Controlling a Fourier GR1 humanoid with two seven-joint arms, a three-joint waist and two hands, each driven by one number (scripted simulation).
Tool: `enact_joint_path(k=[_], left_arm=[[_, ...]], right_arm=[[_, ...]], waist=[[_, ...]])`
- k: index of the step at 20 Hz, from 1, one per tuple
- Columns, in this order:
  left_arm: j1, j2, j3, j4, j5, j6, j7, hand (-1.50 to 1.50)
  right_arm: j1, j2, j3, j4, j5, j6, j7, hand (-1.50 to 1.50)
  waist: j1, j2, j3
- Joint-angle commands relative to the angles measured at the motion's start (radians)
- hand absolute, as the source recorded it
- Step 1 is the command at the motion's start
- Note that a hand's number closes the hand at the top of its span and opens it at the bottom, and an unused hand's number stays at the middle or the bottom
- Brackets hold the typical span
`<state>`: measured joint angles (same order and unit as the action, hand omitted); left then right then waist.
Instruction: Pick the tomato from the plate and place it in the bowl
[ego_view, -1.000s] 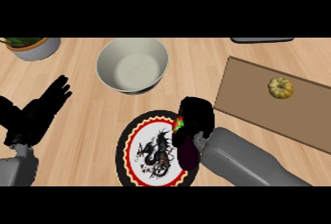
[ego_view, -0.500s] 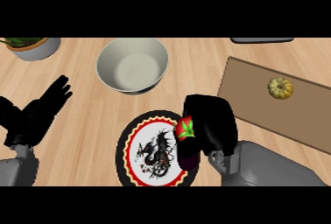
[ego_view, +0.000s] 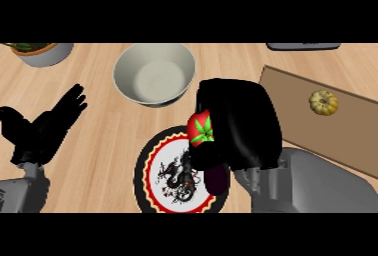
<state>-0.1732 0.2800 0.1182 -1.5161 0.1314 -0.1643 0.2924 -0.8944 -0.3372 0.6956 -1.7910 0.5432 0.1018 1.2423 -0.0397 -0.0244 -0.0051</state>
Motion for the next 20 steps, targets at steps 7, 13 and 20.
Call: enact_joint_path(k=[7, 13, 20], left_arm=[[-0.028, -0.038, -0.044, 0.041, -0.046, 0.012, -0.043, 0.00], [-0.063, -0.016, -0.023, 0.039, -0.013, -0.011, -0.004, 0.00], [-0.037, -0.040, -0.058, -0.037, -0.020, -0.008, 0.025, 0.00]], right_arm=[[-0.277, 0.277, -0.190, 0.219, 0.058, 0.112, 0.245, 1.50], [-0.449, 0.333, -0.267, 0.453, 0.137, 0.065, 0.196, 1.50], [-0.552, 0.336, -0.351, 0.773, 0.186, -0.061, 0.009, 1.50]], waist=[[0.028, 0.017, 0.000], [0.056, 0.024, 0.002], [0.088, 0.029, 0.003]])
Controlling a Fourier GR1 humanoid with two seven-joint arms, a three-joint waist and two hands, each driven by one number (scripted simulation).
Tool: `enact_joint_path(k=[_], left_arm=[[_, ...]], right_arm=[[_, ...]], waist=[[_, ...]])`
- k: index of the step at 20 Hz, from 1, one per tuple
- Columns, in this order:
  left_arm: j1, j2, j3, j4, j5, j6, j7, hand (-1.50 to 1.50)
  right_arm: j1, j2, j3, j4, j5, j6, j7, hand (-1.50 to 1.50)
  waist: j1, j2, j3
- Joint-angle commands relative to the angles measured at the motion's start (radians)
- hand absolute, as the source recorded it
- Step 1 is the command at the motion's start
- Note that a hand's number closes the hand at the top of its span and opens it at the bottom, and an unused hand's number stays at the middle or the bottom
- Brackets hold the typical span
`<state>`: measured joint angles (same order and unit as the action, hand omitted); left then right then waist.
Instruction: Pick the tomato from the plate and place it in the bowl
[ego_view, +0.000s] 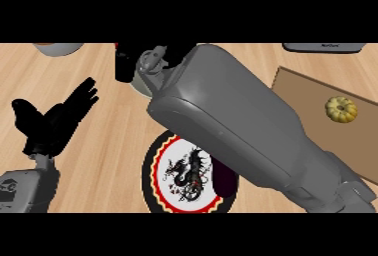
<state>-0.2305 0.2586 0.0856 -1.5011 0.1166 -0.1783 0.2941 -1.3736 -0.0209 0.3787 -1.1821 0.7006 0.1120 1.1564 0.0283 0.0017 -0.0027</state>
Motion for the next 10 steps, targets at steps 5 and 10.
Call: enact_joint_path(k=[5, 10], left_arm=[[-0.015, -0.001, 0.002, 0.025, -0.008, -0.007, -0.019, 0.00], [-0.033, 0.005, -0.002, 0.017, 0.001, -0.027, -0.014, 0.00]], right_arm=[[-0.091, 0.020, -0.104, 0.364, 0.066, -0.158, -0.008, 1.50], [-0.150, 0.021, -0.188, 0.573, 0.064, -0.271, -0.111, 1.50]], waist=[[0.010, 0.012, 0.000], [0.037, 0.020, 0.000]])
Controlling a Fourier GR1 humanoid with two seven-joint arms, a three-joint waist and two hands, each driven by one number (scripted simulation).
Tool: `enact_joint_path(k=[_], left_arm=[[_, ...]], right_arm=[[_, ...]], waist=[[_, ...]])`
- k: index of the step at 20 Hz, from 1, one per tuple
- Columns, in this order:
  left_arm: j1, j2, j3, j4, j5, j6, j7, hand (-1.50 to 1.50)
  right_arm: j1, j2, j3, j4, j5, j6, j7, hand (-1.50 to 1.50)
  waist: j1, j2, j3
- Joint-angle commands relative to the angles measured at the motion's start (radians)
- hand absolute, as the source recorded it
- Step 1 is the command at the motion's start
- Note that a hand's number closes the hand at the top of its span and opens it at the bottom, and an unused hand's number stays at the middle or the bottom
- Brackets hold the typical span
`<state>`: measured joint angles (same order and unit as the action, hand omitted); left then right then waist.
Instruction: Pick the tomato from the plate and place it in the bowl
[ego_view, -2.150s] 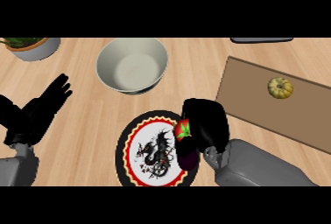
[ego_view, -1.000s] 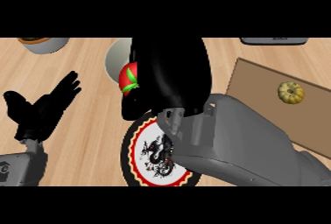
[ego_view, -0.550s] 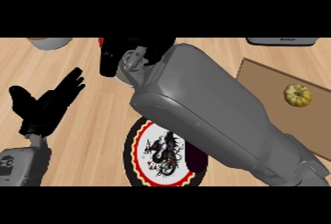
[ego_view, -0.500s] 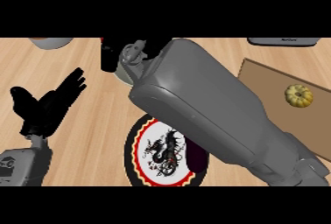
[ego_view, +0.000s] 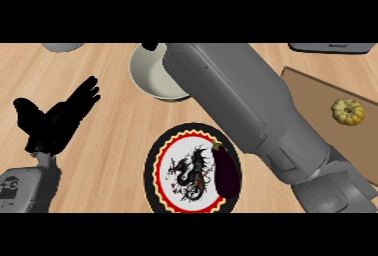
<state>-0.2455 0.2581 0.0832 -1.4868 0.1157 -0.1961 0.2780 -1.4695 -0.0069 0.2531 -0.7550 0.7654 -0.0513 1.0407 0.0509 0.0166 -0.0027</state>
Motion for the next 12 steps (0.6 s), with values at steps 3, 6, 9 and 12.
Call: enact_joint_path(k=[3, 6, 9, 12], left_arm=[[-0.044, 0.014, 0.022, 0.027, 0.026, -0.023, 0.005, 0.00], [-0.001, -0.015, -0.017, -0.018, -0.008, -0.003, -0.005, 0.00], [-0.062, 0.000, 0.012, -0.010, 0.026, -0.004, 0.046, 0.00], [-0.059, -0.023, -0.030, -0.009, -0.006, -0.003, 0.021, 0.00]], right_arm=[[-0.029, 0.007, -0.083, 0.240, 0.003, -0.194, -0.100, 1.50], [0.048, -0.010, -0.138, 0.297, -0.043, -0.255, -0.241, 1.50], [0.034, -0.012, -0.169, 0.377, -0.064, -0.252, -0.316, 1.50], [0.034, -0.002, -0.196, 0.434, -0.079, -0.276, -0.360, 1.50]], waist=[[0.015, 0.009, 0.000], [0.033, 0.017, 0.001], [0.033, 0.019, 0.001], [0.050, 0.029, 0.001]])
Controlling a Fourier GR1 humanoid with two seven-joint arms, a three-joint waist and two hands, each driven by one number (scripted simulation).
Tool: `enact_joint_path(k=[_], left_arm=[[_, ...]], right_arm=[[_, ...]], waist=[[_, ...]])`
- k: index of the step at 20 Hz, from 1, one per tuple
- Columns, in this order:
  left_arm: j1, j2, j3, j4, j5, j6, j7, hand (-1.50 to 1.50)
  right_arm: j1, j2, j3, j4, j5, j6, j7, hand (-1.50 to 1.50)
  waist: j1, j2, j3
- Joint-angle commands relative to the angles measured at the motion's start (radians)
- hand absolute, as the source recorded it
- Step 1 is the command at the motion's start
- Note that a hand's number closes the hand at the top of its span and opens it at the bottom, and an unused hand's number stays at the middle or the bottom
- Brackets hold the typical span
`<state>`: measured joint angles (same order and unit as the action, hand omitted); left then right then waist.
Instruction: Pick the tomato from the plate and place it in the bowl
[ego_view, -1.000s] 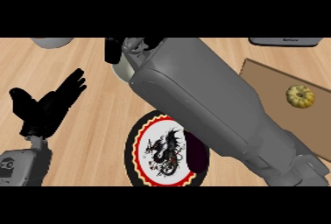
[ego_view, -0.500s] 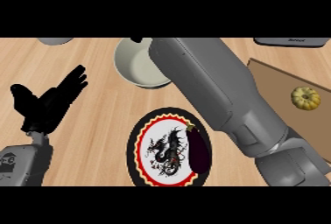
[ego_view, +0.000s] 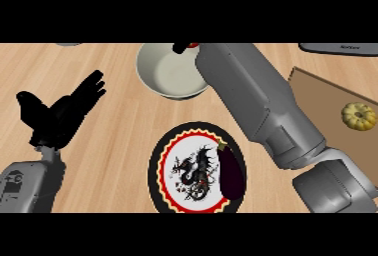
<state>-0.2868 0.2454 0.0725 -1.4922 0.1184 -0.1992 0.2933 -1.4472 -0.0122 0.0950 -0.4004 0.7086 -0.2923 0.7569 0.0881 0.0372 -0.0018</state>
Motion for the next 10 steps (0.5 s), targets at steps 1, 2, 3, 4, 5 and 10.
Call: enact_joint_path(k=[1, 2, 3, 4, 5, 10], left_arm=[[-0.008, -0.010, -0.012, 0.003, 0.002, -0.009, -0.008, 0.00], [-0.009, 0.000, 0.000, 0.004, -0.008, 0.001, -0.015, 0.00], [-0.025, -0.010, -0.010, 0.014, -0.012, 0.000, -0.025, 0.00], [-0.013, -0.023, -0.022, 0.004, -0.012, 0.006, -0.009, 0.00], [-0.067, -0.010, -0.008, -0.002, -0.002, 0.009, 0.021, 0.00], [-0.025, -0.017, -0.030, 0.008, -0.024, -0.001, -0.014, 0.00]], right_arm=[[0.012, 0.010, -0.116, 0.036, -0.089, -0.108, -0.045, 1.50], [0.025, 0.001, -0.143, 0.044, -0.111, -0.126, -0.057, 1.50], [0.016, 0.012, -0.164, 0.055, -0.132, -0.124, -0.063, 1.50], [0.057, 0.012, -0.185, 0.047, -0.156, -0.182, -0.099, -1.50], [0.062, 0.012, -0.193, 0.051, -0.169, -0.218, -0.111, -1.50], [0.051, -0.010, -0.246, 0.063, -0.194, -0.267, -0.246, -1.50]], waist=[[0.012, 0.009, 0.001], [0.021, 0.015, 0.001], [0.019, 0.016, 0.001], [0.026, 0.017, 0.002], [0.038, 0.021, 0.002], [0.045, 0.023, 0.001]])
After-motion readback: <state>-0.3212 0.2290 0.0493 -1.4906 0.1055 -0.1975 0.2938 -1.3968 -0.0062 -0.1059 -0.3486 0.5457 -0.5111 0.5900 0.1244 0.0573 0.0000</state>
